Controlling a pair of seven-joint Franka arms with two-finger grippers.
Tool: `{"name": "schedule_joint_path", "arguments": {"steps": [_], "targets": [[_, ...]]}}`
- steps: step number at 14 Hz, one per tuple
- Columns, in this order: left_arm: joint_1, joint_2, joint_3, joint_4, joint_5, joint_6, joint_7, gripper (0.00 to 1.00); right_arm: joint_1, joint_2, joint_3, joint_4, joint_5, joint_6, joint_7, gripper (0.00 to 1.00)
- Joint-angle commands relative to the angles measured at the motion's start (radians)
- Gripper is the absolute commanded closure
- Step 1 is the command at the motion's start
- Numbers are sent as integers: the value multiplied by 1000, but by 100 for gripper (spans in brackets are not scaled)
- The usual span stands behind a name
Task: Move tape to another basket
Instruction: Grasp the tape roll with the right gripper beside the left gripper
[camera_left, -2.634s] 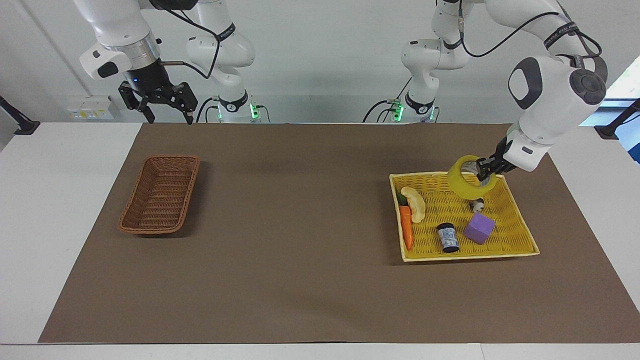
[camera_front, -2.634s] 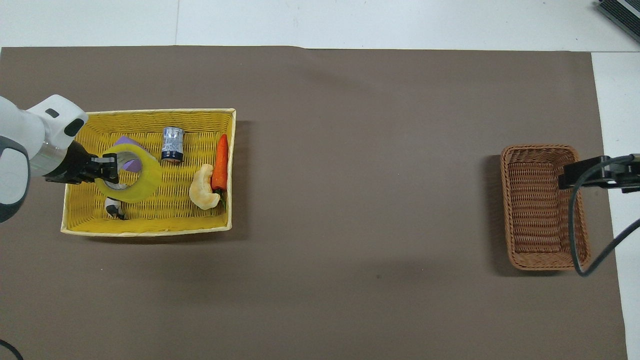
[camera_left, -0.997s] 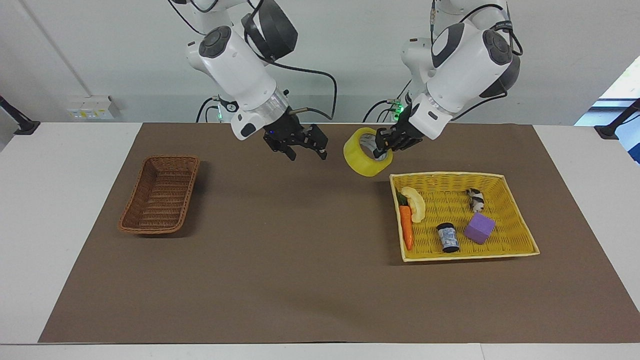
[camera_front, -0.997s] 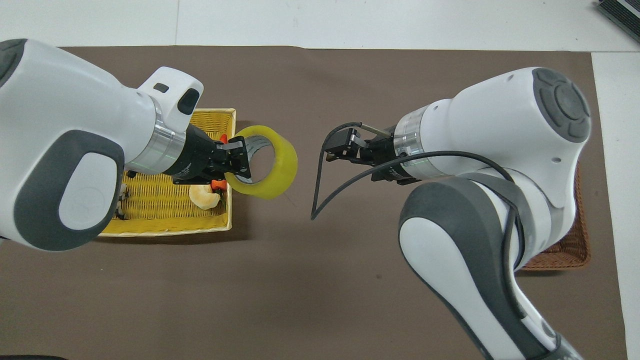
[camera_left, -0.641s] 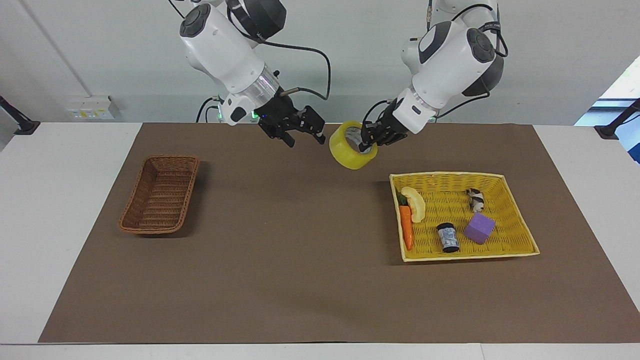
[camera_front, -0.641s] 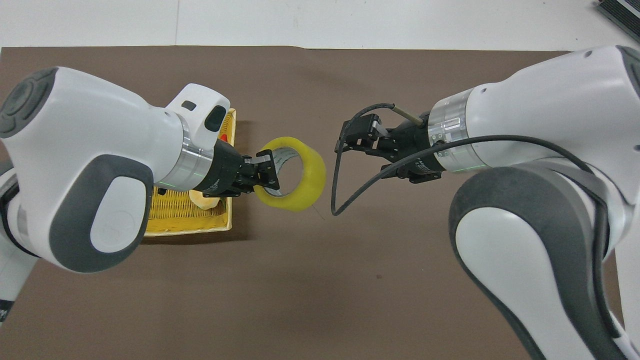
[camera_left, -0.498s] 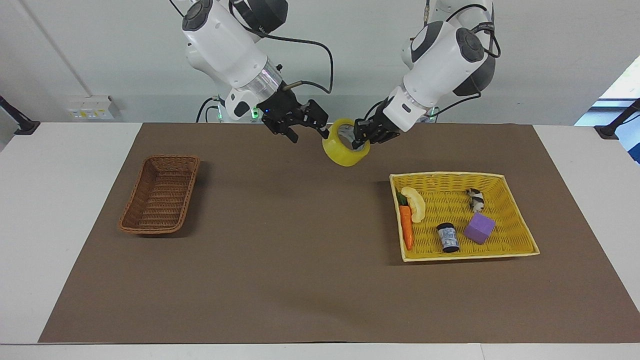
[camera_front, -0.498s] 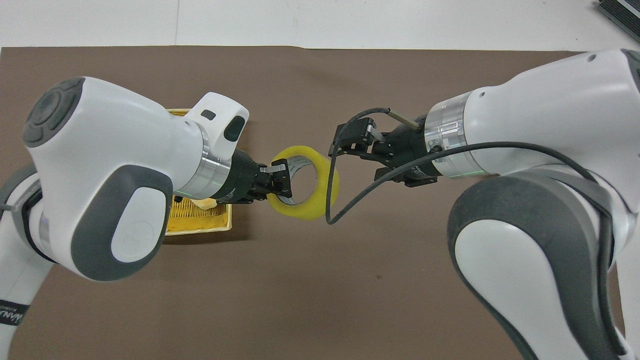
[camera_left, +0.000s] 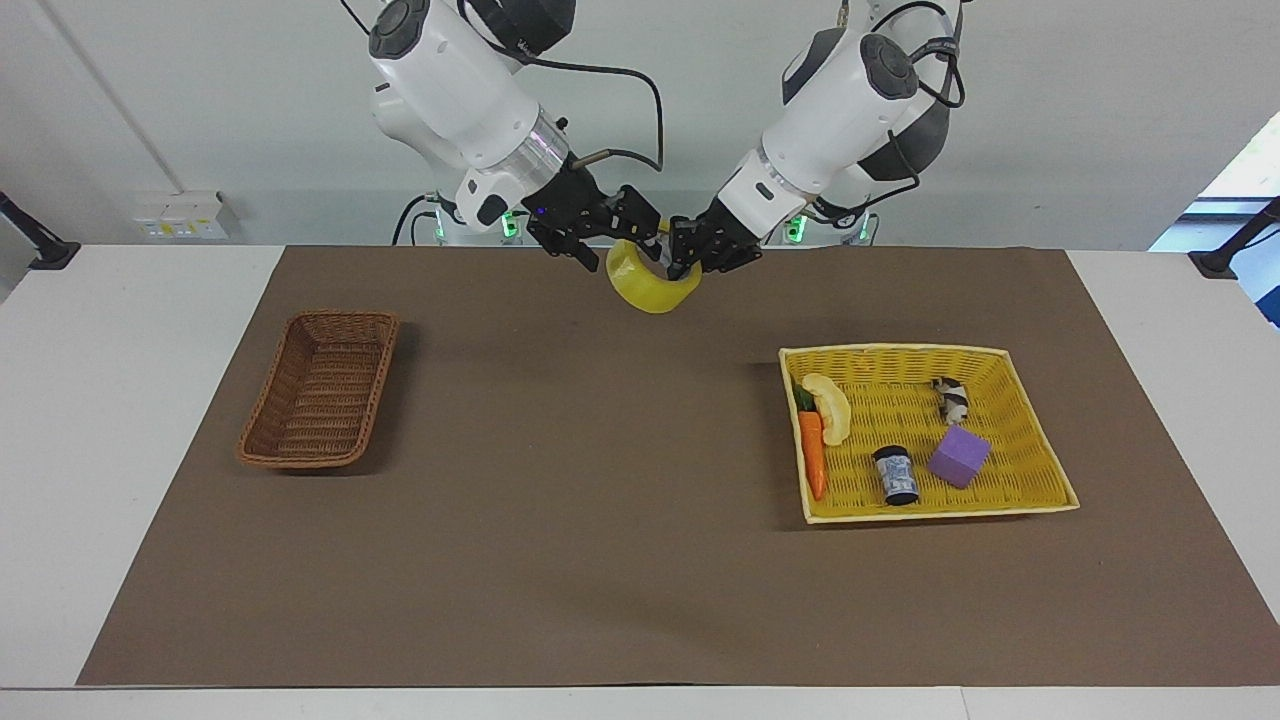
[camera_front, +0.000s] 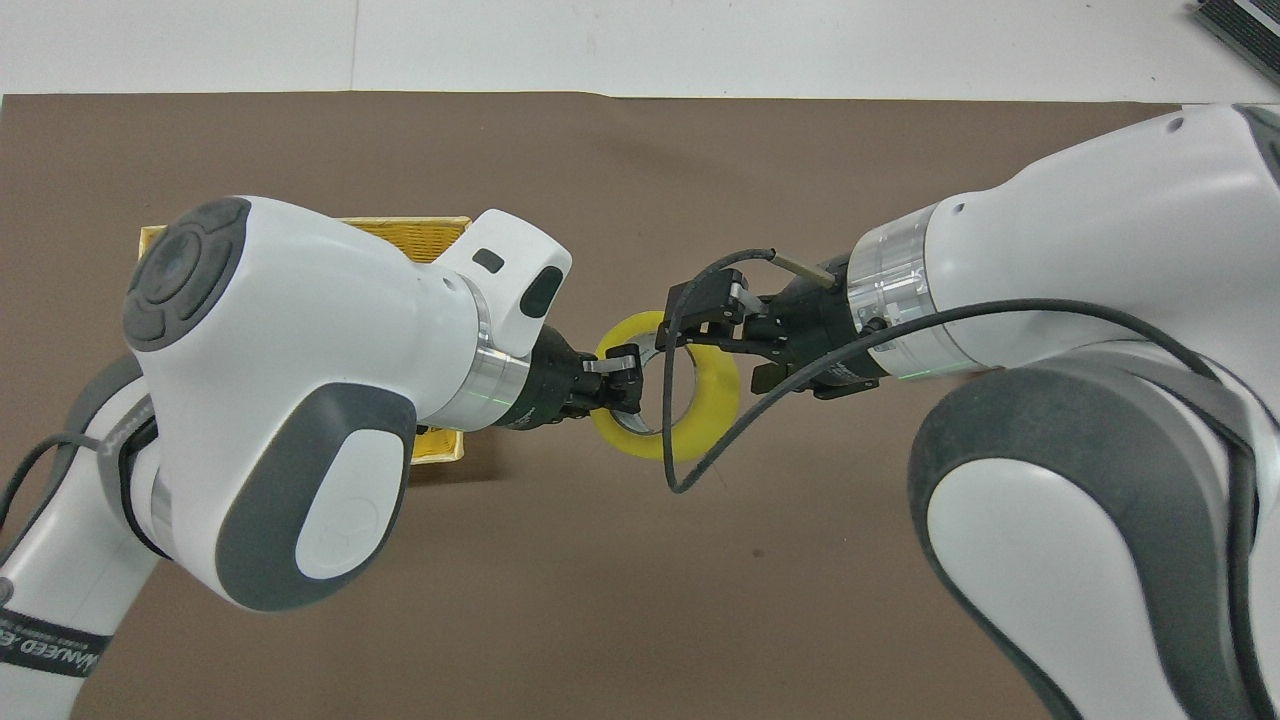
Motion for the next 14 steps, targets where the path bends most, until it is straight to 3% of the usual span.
{"name": "schedule_joint_path", "arguments": {"steps": [1, 9, 12, 14], "targets": [[-18, -24, 18, -22, -56, 48, -4, 100, -35, -33, 1, -42, 34, -39, -79, 0], [-13, -19, 19, -22, -117, 92, -7, 100, -55, -51, -1, -74, 34, -60, -148, 0], [-13, -19, 19, -24, -131, 111, -9, 100, -55, -51, -1, -74, 34, -62, -142, 40], [-13, -19, 19, -24, -133, 111, -7, 100, -57, -51, -1, -74, 34, -62, -134, 79]]}}
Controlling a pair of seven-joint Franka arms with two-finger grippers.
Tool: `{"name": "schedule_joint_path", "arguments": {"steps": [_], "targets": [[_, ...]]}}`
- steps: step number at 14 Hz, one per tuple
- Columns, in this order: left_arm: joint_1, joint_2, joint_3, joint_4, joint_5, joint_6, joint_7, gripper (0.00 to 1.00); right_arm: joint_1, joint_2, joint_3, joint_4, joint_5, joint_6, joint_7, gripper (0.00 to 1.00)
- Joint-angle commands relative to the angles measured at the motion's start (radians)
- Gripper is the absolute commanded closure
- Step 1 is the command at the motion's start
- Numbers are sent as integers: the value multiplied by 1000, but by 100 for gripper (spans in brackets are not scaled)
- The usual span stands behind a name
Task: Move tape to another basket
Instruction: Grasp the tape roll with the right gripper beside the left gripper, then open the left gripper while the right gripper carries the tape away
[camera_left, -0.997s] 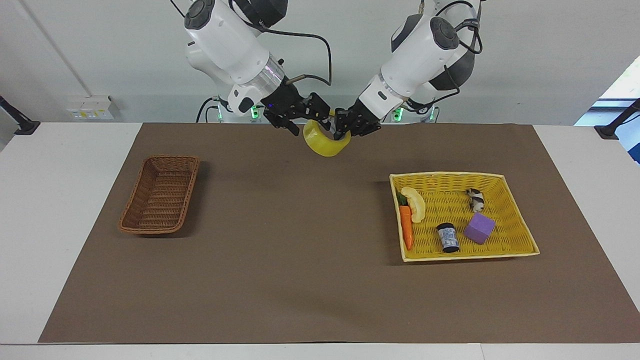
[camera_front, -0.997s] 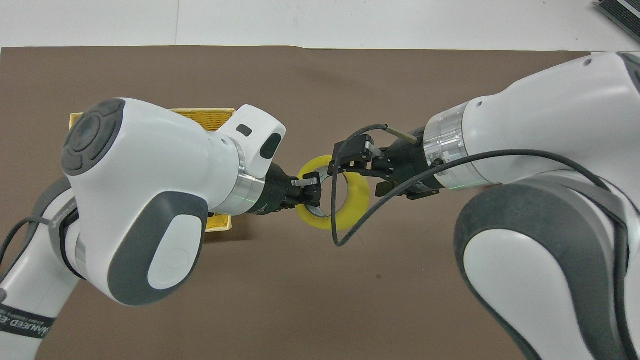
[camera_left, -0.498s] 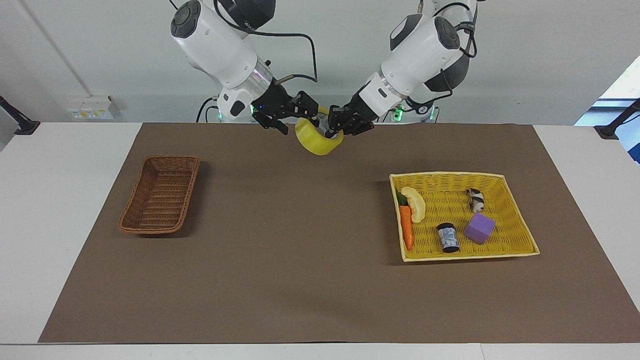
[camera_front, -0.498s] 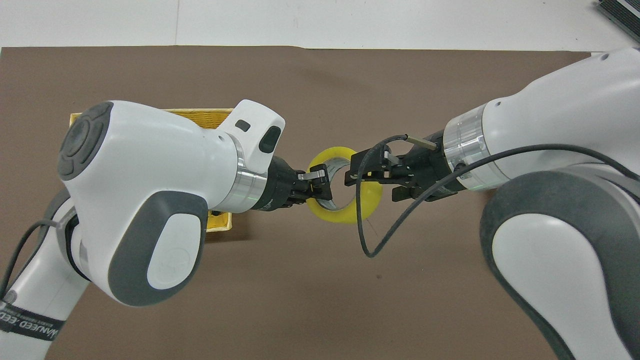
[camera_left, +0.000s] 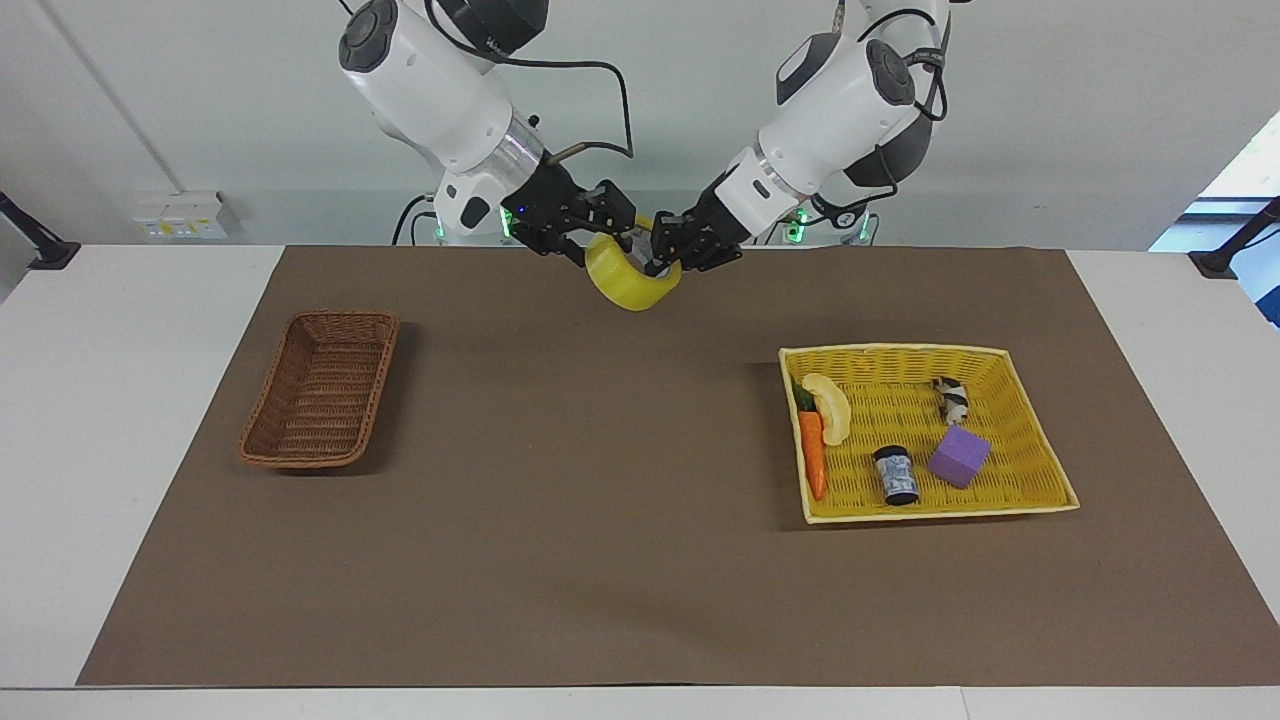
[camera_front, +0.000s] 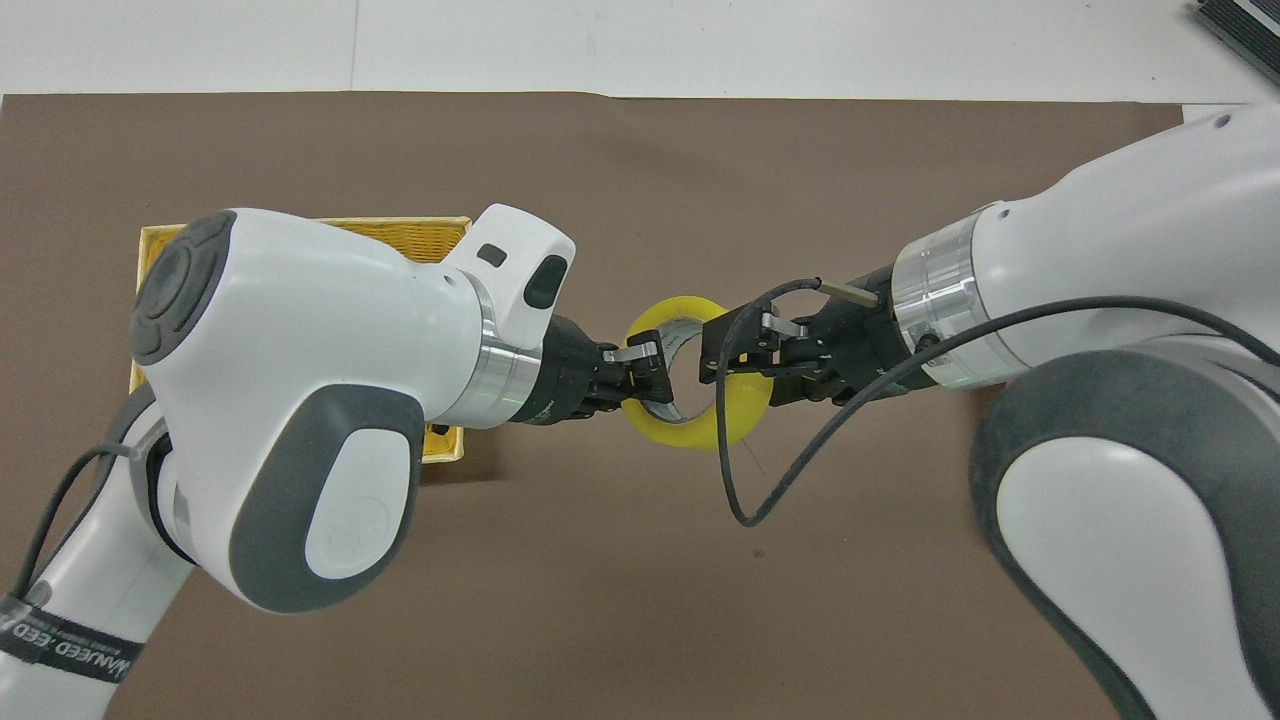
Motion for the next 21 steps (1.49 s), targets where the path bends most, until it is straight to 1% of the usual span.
{"name": "schedule_joint_path", "arguments": {"steps": [1, 4, 5, 6, 7, 8, 12, 14, 16, 18, 19, 21], "targets": [[-8, -23, 25, -4, -33, 39, -7, 100, -22, -26, -2, -48, 8, -25, -17, 100], [-8, -21, 25, -4, -33, 39, -7, 100, -29, -25, -5, -45, 6, -33, 17, 100], [-8, -21, 25, -1, -33, 39, -6, 92, -43, -19, -5, -39, 6, -47, 12, 100], [-8, -20, 25, -1, -32, 39, -4, 65, -56, -16, -3, -34, 6, -55, 8, 100], [-9, -20, 26, 2, -27, 38, -4, 22, -62, -14, -5, -31, 6, -59, -3, 100], [-11, -21, 26, 4, -26, 38, -15, 0, -65, -14, -3, -29, 6, -61, -3, 100], [-11, -29, 25, 10, -26, 35, -78, 0, -89, -13, -8, -22, 6, -68, -4, 100], [-9, -32, 25, 13, -33, 48, -186, 0, -138, -13, -8, -5, 6, -98, -23, 100], [-5, -35, 23, 8, -59, 94, -201, 0, -210, -13, -9, 10, 5, -130, -70, 100], [1, -35, 25, 7, -82, 98, -201, 0, -288, -13, -11, 6, -17, -142, -142, 100], [3, -35, 25, 7, -82, 95, -201, 0, -324, -13, -12, 1, -59, -144, -176, 100], [6, -35, 32, 8, -76, 79, -202, 0, -364, -16, -12, -9, -261, -138, -266, 100]]}}
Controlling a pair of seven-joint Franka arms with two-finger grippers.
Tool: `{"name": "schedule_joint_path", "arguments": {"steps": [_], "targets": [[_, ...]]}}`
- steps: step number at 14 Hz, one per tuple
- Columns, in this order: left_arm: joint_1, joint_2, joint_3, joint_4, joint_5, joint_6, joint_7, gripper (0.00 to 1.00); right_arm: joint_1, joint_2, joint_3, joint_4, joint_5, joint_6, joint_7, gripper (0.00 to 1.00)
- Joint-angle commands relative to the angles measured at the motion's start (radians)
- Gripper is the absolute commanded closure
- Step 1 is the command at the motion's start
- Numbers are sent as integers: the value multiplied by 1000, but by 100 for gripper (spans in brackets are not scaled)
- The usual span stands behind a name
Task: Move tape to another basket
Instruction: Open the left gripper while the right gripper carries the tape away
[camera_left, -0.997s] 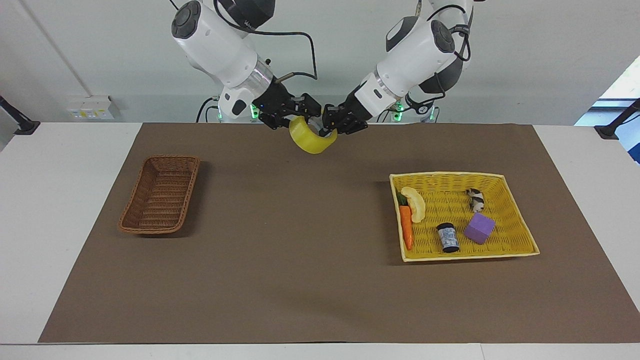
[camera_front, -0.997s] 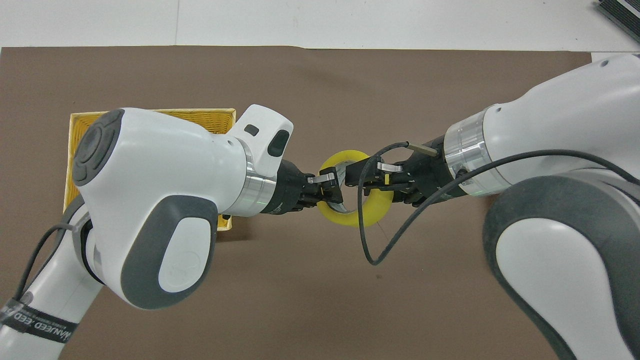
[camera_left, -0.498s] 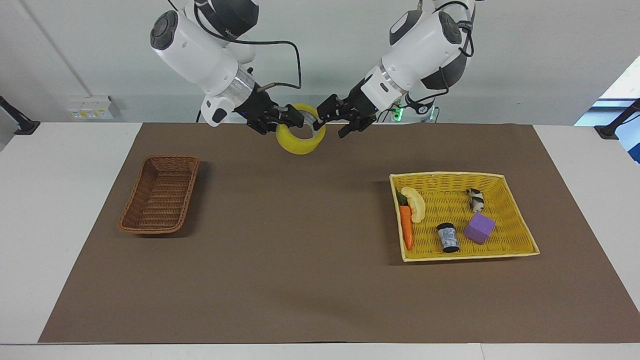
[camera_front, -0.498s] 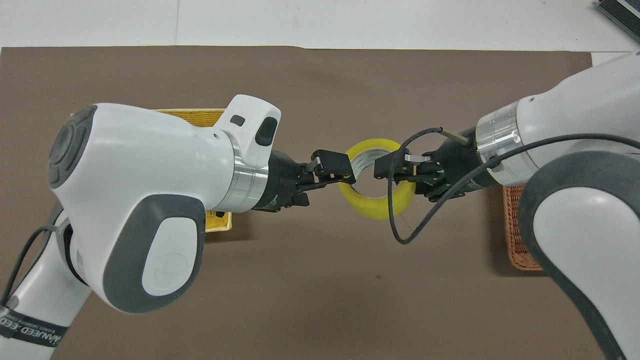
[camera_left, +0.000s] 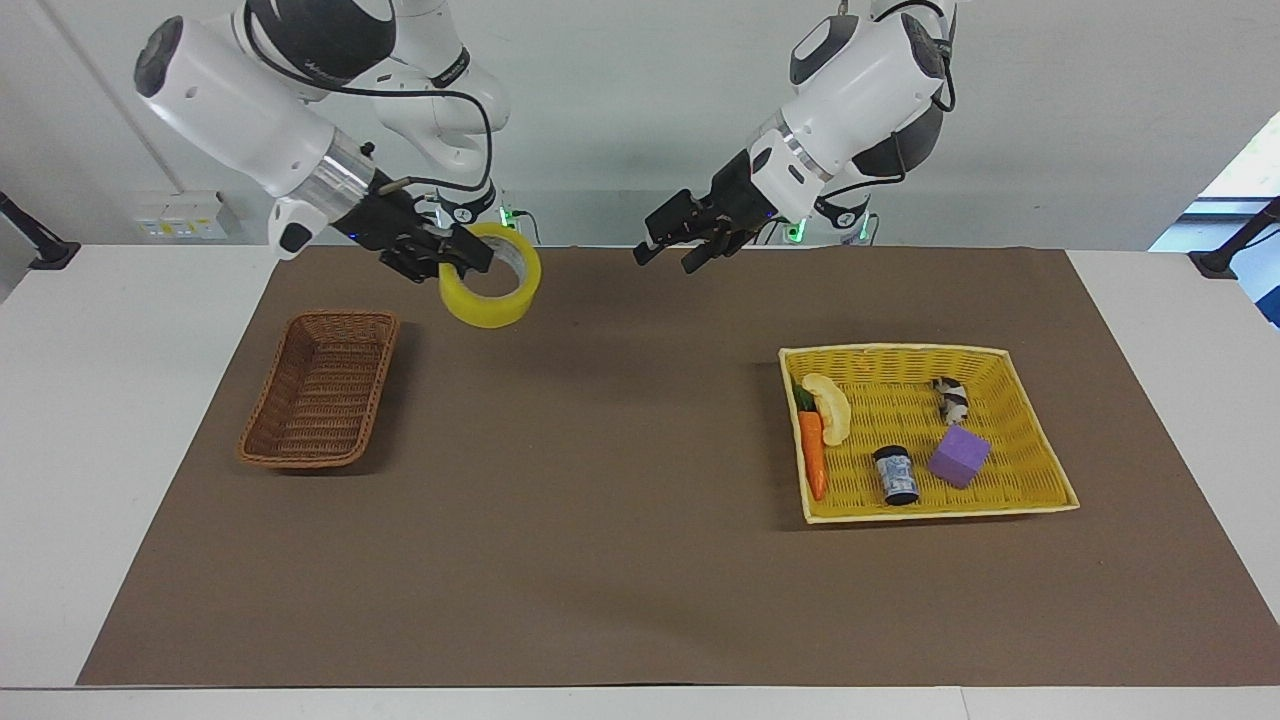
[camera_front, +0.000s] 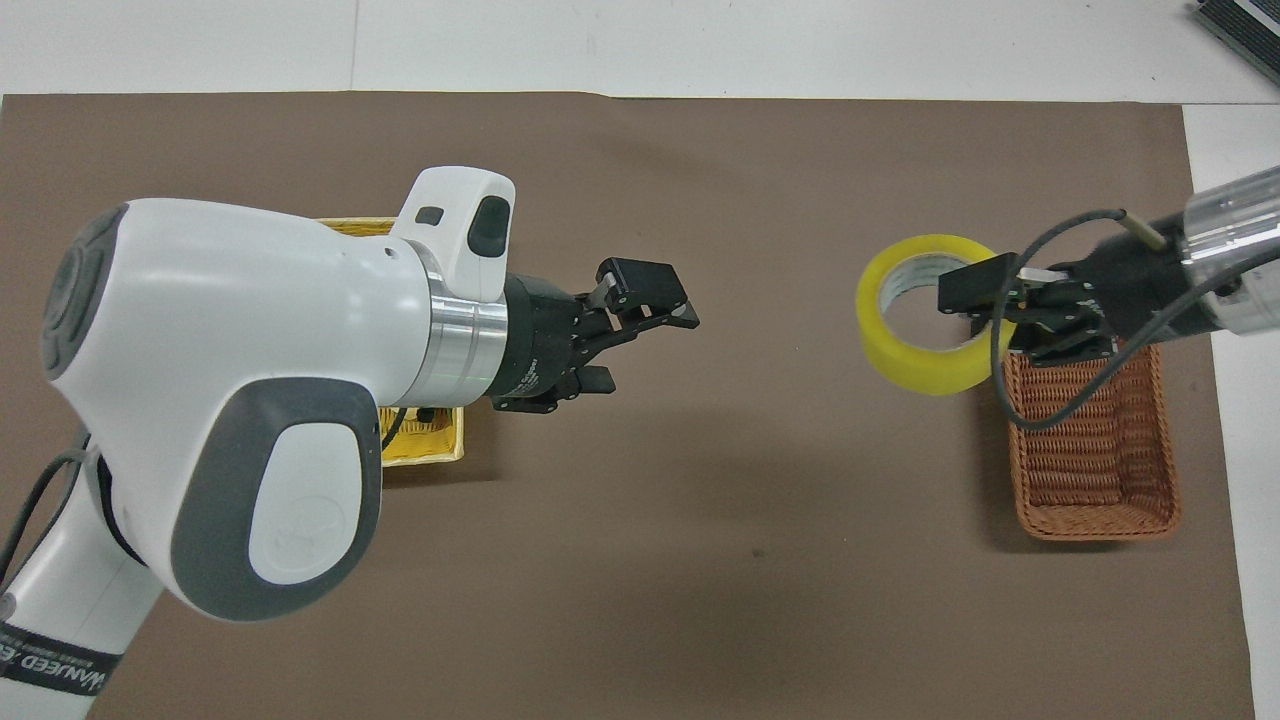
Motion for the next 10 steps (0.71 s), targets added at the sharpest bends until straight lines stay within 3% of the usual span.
{"name": "schedule_joint_path", "arguments": {"steps": [1, 3, 6, 10], "targets": [[5, -17, 10, -18, -10, -1, -7, 0, -86, -12, 12, -31, -164, -2, -152, 100], [32, -17, 12, -18, 7, -47, -7, 0, -219, -7, 12, -89, -167, 11, -391, 100], [80, -17, 12, -18, 82, -87, -5, 0, -333, 2, 11, -213, -178, 105, -565, 100], [178, -12, 12, -20, 146, -91, 30, 0, -367, 5, 11, -351, -180, 243, -636, 100]]}}
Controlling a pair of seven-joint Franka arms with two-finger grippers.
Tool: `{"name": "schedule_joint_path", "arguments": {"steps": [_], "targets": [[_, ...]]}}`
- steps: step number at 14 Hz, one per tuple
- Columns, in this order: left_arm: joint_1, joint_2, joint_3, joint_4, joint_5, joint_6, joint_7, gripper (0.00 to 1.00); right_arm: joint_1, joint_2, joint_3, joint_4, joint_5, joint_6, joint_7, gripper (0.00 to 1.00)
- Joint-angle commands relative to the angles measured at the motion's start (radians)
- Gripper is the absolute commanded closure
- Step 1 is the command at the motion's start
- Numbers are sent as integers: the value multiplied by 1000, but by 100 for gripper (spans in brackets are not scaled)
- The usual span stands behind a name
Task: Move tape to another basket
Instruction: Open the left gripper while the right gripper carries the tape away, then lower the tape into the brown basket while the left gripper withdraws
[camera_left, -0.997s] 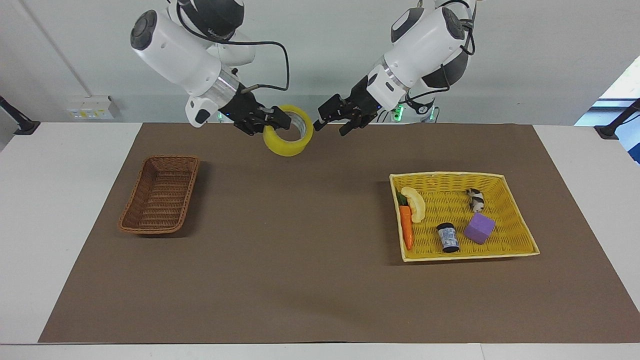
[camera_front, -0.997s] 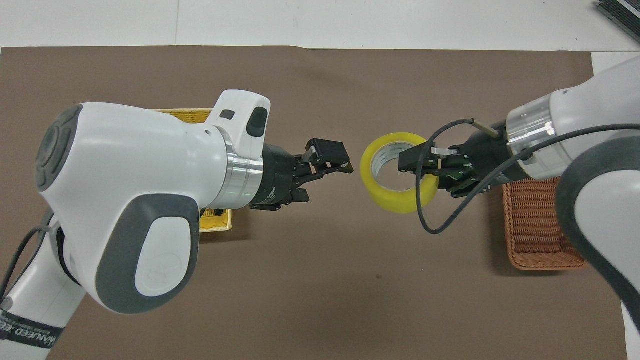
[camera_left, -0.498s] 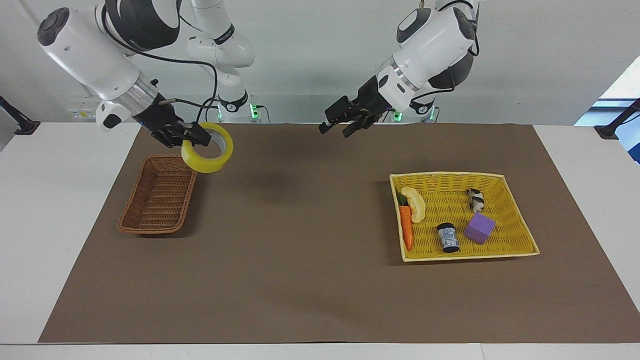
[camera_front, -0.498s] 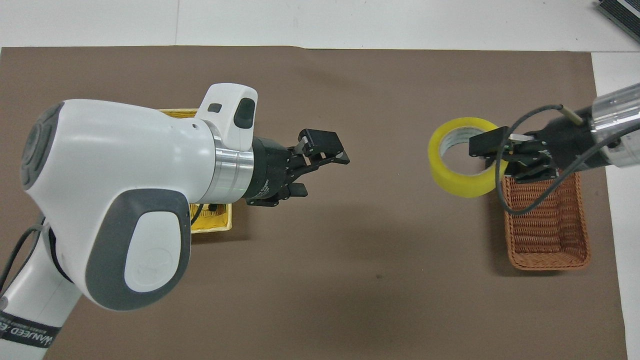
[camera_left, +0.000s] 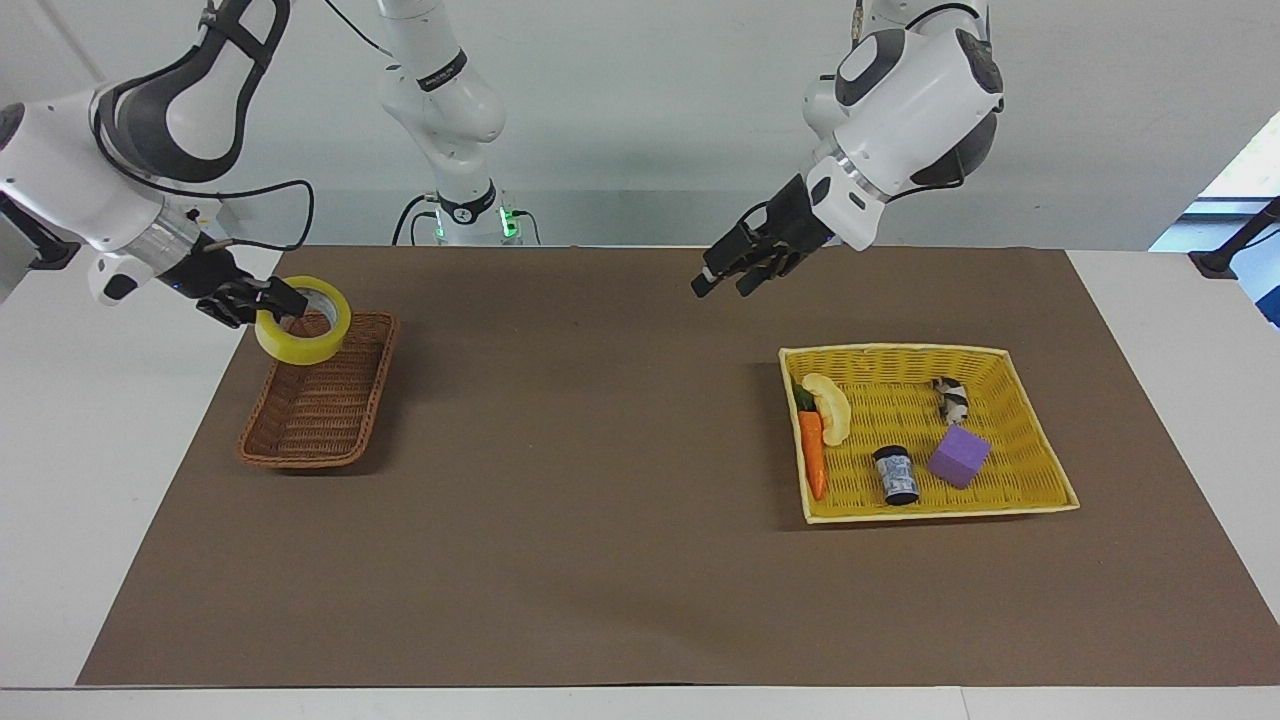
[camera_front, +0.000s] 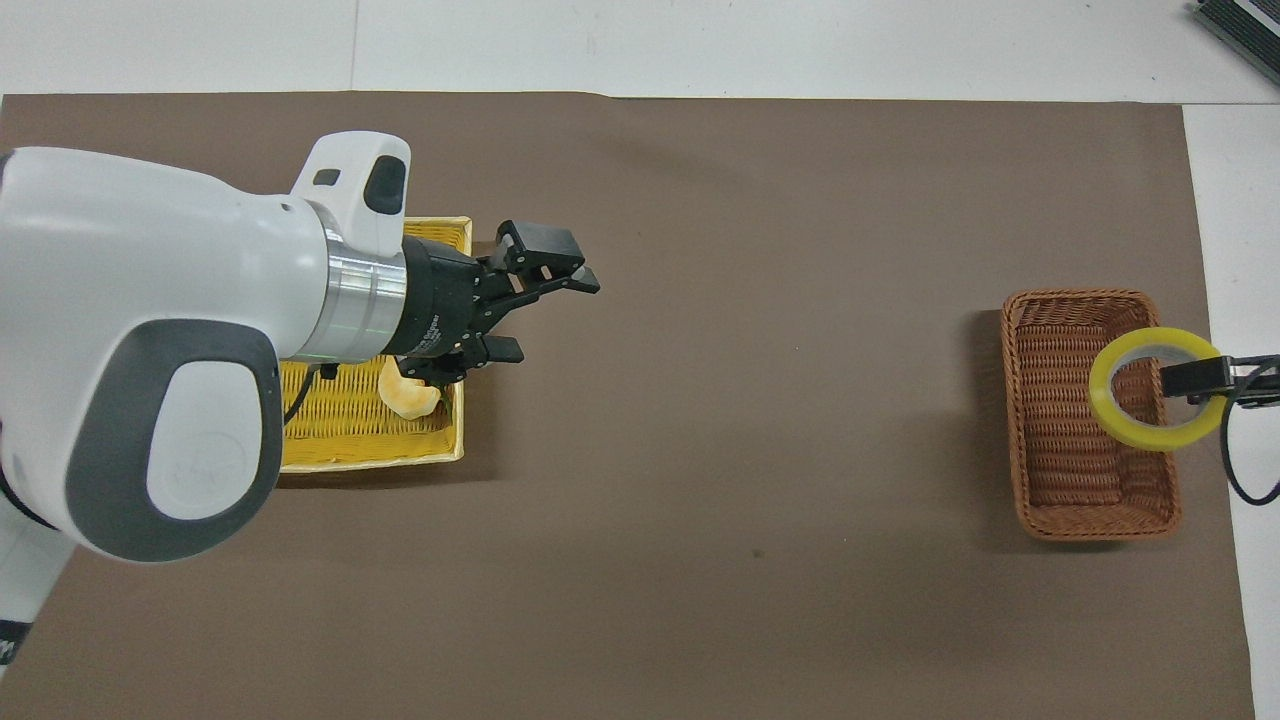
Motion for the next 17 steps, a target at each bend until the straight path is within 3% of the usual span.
{"name": "schedule_joint_path", "arguments": {"steps": [1, 5, 10, 14, 15, 16, 17], "targets": [[66, -13, -8, -13, 61, -43, 55, 0, -26, -8, 19, -77, -16, 60, -31, 100], [163, -17, -6, -24, 95, -115, 239, 0, -36, 29, 19, -89, -18, 129, -82, 100], [269, -16, -8, -18, 240, -162, 343, 0, -33, 86, 19, -89, -18, 192, -87, 100], [379, -14, -6, -12, 290, -179, 495, 0, -33, 127, 19, -89, -18, 225, -87, 100], [407, -14, -6, -4, 317, -195, 530, 0, -29, 130, 19, -89, -18, 231, -87, 82], [416, -11, -8, 18, 377, -225, 562, 0, -29, 132, 19, -89, -18, 229, -84, 55], [418, -7, -8, 38, 429, -259, 593, 0, -29, 132, 19, -89, -18, 229, -78, 17]]}}
